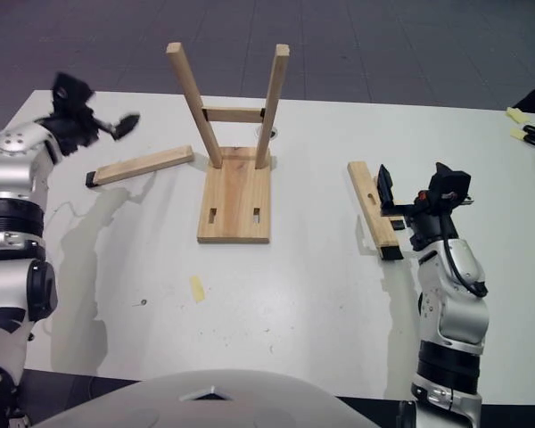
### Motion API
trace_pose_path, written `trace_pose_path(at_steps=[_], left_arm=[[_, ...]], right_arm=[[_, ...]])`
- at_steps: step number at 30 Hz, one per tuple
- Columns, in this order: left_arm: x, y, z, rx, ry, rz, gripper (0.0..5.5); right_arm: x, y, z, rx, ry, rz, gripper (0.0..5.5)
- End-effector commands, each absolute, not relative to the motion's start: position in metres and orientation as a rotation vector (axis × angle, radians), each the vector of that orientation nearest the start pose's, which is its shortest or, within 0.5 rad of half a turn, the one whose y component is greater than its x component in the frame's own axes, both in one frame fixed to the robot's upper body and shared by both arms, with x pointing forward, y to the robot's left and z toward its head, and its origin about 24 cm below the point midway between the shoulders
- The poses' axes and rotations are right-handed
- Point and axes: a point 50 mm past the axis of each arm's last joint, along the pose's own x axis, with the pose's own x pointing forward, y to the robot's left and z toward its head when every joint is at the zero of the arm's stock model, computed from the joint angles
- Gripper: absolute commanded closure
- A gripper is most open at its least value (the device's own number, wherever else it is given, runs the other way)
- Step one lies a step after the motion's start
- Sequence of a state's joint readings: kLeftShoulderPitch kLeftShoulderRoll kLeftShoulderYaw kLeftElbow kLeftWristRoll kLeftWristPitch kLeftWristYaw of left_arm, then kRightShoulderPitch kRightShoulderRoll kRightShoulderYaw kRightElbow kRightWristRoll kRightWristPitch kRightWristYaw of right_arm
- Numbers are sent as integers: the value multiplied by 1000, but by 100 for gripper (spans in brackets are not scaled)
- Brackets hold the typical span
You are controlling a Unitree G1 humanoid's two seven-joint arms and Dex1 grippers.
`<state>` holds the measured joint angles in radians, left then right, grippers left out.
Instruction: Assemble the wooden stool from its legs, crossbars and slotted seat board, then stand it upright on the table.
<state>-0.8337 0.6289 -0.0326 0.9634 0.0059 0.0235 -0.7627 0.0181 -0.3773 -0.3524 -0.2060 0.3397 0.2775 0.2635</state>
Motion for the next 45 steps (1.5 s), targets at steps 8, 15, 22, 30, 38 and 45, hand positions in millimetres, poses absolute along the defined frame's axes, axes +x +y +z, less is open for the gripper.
trace_pose_path(at_steps=[8,15,22,30,38,45], left_arm=[[357,274,78,906,646,-658,14],[370,271,94,733,517,-495,14],[377,279,104,258,491,-237,14],[340,295,42,175,817,-106,14],[331,290,40,278,948,-393,14],[328,266,48,232,944,-657,14]], right_arm=[[243,-264,103,-33,-4,14,10],[243,-256,101,-30,11,56,10],[244,-247,99,-41,9,72,10],[249,-239,103,-50,-13,72,10],[240,-244,95,-62,28,23,10],[230,-243,92,-56,32,-23,10]])
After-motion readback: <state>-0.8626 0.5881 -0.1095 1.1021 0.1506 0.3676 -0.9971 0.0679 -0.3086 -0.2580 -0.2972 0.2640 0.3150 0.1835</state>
